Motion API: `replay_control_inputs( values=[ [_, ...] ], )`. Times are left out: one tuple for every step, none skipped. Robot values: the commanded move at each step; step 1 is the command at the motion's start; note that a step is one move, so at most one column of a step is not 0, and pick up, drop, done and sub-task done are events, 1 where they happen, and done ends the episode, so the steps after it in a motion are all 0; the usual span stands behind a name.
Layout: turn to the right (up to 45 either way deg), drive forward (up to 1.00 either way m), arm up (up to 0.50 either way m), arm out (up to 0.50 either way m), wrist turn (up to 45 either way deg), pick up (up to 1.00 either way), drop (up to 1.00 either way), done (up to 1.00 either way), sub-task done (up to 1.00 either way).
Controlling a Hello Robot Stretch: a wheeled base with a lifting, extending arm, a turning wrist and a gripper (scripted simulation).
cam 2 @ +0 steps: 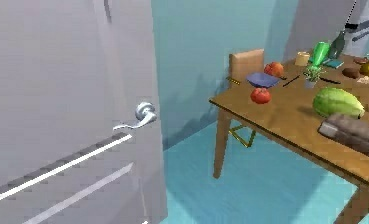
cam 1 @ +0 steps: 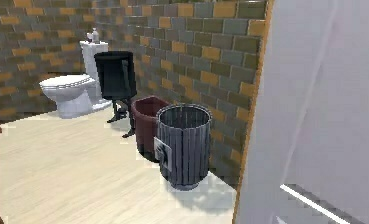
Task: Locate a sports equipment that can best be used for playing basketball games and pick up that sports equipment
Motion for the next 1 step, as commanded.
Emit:
replay_control_inputs(
  values=[
    [45.0, 0.0, 0.0, 0.0, 0.0, 0.0, 0.0, 0.0, 0.0]
  ],
)
